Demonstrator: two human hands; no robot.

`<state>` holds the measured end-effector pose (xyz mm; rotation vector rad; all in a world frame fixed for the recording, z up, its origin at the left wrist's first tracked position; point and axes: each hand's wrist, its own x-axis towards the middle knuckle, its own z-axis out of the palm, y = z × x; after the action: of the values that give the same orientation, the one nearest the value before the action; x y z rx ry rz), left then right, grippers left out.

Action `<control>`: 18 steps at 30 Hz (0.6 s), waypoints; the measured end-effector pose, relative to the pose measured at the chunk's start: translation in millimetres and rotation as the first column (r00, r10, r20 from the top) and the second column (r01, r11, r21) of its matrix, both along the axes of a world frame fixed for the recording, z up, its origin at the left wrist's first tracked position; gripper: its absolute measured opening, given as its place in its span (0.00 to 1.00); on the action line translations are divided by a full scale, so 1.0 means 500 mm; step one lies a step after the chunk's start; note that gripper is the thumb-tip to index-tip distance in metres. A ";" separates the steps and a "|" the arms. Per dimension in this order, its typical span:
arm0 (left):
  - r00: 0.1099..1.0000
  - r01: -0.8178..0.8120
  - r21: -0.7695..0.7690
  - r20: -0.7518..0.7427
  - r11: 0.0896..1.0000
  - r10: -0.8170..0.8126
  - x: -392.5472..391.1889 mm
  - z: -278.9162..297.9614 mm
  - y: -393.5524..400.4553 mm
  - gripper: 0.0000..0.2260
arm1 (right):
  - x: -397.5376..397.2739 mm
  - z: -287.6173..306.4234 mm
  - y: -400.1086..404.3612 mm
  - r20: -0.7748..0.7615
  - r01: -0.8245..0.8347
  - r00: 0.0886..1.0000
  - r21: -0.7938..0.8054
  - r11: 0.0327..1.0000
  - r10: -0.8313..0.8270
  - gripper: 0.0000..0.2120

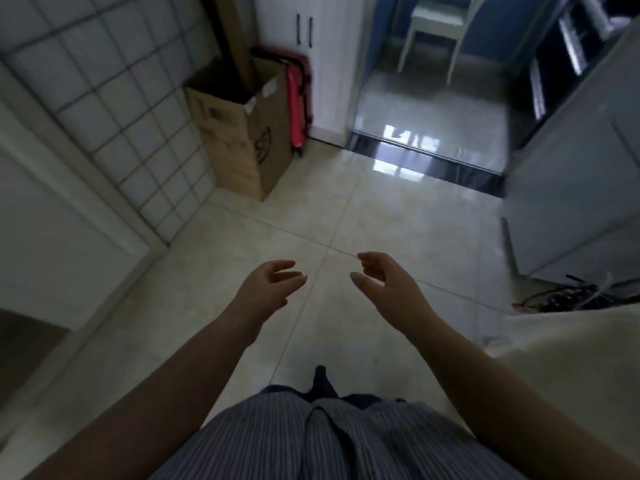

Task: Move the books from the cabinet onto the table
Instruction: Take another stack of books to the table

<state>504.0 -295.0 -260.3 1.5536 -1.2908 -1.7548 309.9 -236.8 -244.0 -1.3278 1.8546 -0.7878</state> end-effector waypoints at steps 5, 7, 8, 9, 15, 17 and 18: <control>0.960 -0.278 0.032 -0.023 0.960 0.279 0.213 -0.010 0.025 0.16 | 0.201 -0.008 -0.087 0.016 -0.252 0.968 0.023 0.968 0.251 0.21; 0.918 -0.393 0.047 -0.042 0.919 0.394 0.289 -0.012 0.045 0.16 | 0.277 -0.013 -0.115 0.019 -0.354 0.935 0.042 0.934 0.354 0.20; 0.899 -0.434 0.055 -0.045 0.899 0.436 0.316 -0.014 0.052 0.16 | 0.304 -0.015 -0.127 0.025 -0.391 0.920 0.044 0.919 0.390 0.19; 0.869 -0.491 0.061 -0.046 0.869 0.493 0.351 -0.016 0.061 0.16 | 0.341 -0.016 -0.141 0.040 -0.439 0.898 0.049 0.897 0.437 0.19; 0.654 -0.749 0.097 -0.044 0.655 0.755 0.510 -0.026 0.086 0.15 | 0.519 -0.030 -0.210 0.103 -0.645 0.764 0.083 0.760 0.637 0.17; 0.591 -0.799 0.100 -0.051 0.593 0.805 0.556 -0.029 0.086 0.15 | 0.576 -0.039 -0.238 0.096 -0.697 0.717 0.087 0.712 0.690 0.17; 0.566 -0.817 0.099 -0.049 0.568 0.823 0.580 -0.030 0.083 0.14 | 0.607 -0.043 -0.254 0.098 -0.718 0.696 0.083 0.691 0.711 0.17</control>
<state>793.8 -253.3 -275.0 1.6813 -0.2943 -1.2025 613.2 -363.8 -265.2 -1.7494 1.1320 -0.2802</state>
